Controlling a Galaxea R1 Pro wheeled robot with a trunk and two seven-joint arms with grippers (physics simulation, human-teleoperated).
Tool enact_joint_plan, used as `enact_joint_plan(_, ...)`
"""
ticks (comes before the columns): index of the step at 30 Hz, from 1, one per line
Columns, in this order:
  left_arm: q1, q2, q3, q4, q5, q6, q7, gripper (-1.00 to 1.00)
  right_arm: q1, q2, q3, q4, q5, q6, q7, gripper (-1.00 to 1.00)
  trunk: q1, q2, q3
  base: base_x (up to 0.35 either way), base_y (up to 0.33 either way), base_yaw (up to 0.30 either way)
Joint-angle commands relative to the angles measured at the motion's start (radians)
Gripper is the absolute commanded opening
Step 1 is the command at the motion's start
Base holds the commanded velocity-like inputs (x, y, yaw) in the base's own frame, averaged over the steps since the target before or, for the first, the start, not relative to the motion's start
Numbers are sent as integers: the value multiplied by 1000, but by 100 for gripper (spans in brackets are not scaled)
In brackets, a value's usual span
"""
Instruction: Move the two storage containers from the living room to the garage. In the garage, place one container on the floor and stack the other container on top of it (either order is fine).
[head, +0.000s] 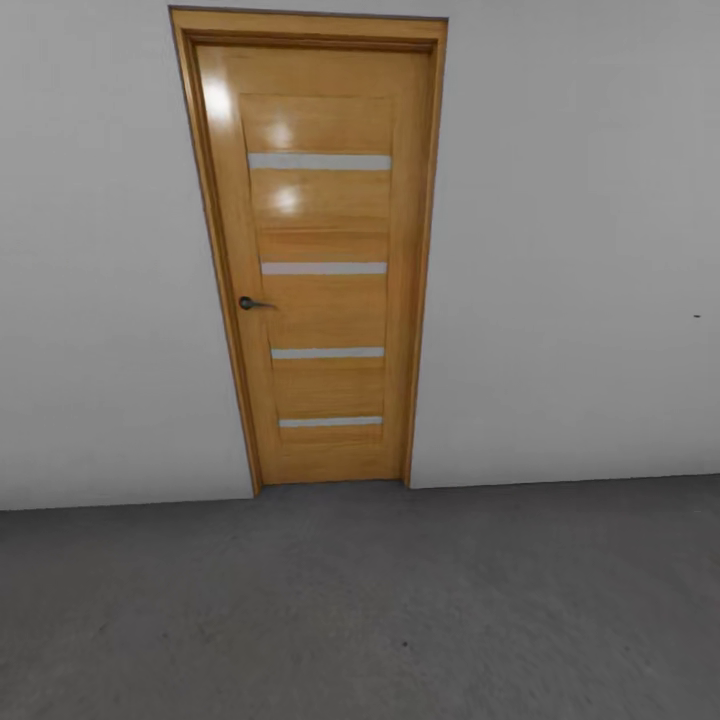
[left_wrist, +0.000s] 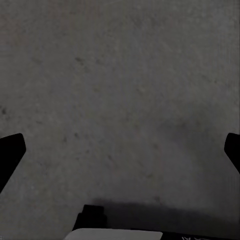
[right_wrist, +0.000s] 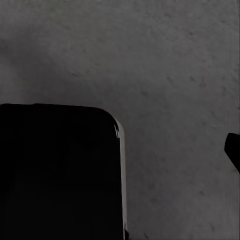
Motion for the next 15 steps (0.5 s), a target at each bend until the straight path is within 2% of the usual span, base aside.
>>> enact_joint_plan(1, 0, -1, 1, -2, 1, 6, 1, 100, 0, 0, 0, 1, 5, -3, -6, 100, 1, 0, -1, 241, 251, 174)
enact_joint_plan(7, 0, -1, 1, -2, 1, 6, 1, 100, 0, 0, 0, 1, 5, -3, -6, 100, 1, 0, -1, 241, 251, 222)
enact_joint_plan(15, 0, -1, 1, -2, 1, 6, 1, 100, 0, 0, 0, 1, 5, -3, -6, 100, 1, 0, -1, 244, 245, 34)
